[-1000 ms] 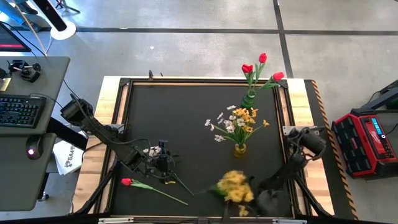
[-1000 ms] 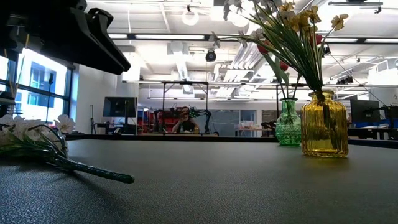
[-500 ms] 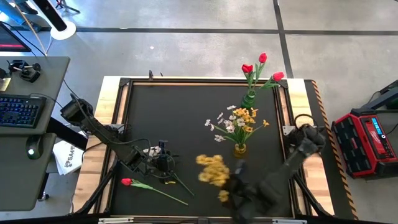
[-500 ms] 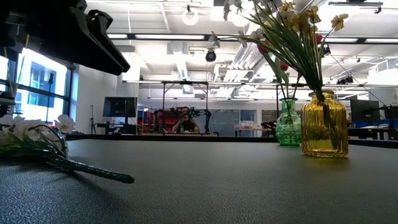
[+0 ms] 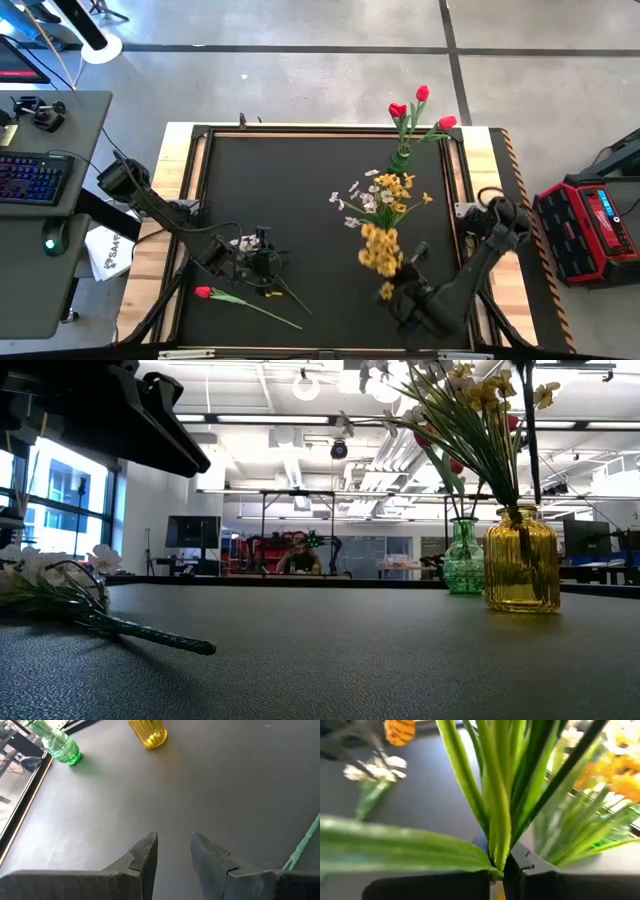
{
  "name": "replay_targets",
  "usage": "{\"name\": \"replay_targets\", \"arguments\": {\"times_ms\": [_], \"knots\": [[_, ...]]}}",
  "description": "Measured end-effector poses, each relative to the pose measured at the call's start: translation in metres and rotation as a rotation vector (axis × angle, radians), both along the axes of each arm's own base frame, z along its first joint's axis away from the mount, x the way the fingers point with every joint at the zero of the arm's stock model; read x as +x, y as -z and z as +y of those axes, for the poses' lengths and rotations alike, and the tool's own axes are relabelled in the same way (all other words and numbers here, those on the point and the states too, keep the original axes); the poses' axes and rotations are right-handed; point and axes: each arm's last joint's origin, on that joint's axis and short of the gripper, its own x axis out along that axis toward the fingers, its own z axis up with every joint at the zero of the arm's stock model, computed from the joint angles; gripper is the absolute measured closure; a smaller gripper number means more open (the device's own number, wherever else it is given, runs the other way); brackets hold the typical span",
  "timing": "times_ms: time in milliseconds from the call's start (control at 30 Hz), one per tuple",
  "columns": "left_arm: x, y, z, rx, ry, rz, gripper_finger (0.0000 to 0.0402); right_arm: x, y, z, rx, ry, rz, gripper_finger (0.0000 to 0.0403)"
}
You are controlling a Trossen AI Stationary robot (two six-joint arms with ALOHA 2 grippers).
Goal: Sort flowers into vase by color
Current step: Put the yellow flowers into the yellow vase
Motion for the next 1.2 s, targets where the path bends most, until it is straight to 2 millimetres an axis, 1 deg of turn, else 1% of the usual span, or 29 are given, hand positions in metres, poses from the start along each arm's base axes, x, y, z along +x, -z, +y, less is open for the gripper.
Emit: {"name": "replay_targets", "arguments": {"times_ms": [67, 233, 333, 433, 567, 700, 833, 933, 1067, 1200], "knots": [[0.001, -0.001, 0.000, -0.006, 0.000, -0.009, 0.0296, -0.005, -0.006, -0.012, 0.007, 0.006, 0.020, 0.0403], [0.001, -0.001, 0.000, -0.013, -0.004, -0.011, 0.0296, -0.023, -0.025, -0.035, 0.015, -0.004, -0.015, 0.0403], [0.001, -0.001, -0.001, -0.021, -0.009, -0.014, 0.0296, -0.033, -0.028, -0.047, -0.018, -0.014, -0.053, 0.0403], [0.001, -0.001, 0.000, -0.028, -0.014, -0.015, 0.0296, -0.040, -0.021, -0.057, -0.050, 0.000, -0.087, 0.0403], [0.001, -0.001, 0.000, -0.029, -0.015, -0.016, 0.0296, -0.046, 0.000, -0.066, -0.045, 0.054, -0.097, 0.0403], [0.001, -0.001, 0.000, -0.029, -0.015, -0.016, 0.0296, -0.049, 0.019, -0.069, -0.022, 0.086, -0.128, 0.0403], [0.001, -0.001, -0.001, -0.036, -0.015, -0.025, 0.0296, -0.049, 0.032, -0.070, 0.002, 0.095, -0.149, 0.0402], [0.002, -0.002, -0.001, -0.038, -0.015, -0.029, 0.0296, -0.048, 0.037, -0.070, 0.027, 0.107, -0.160, 0.0397], [0.002, -0.002, -0.001, -0.038, -0.015, -0.029, 0.0296, -0.044, 0.038, -0.073, 0.060, 0.139, -0.150, 0.0384], [0.002, -0.002, -0.001, -0.038, -0.015, -0.029, 0.0296, -0.040, 0.040, -0.079, 0.104, 0.196, -0.099, 0.0355]]}}
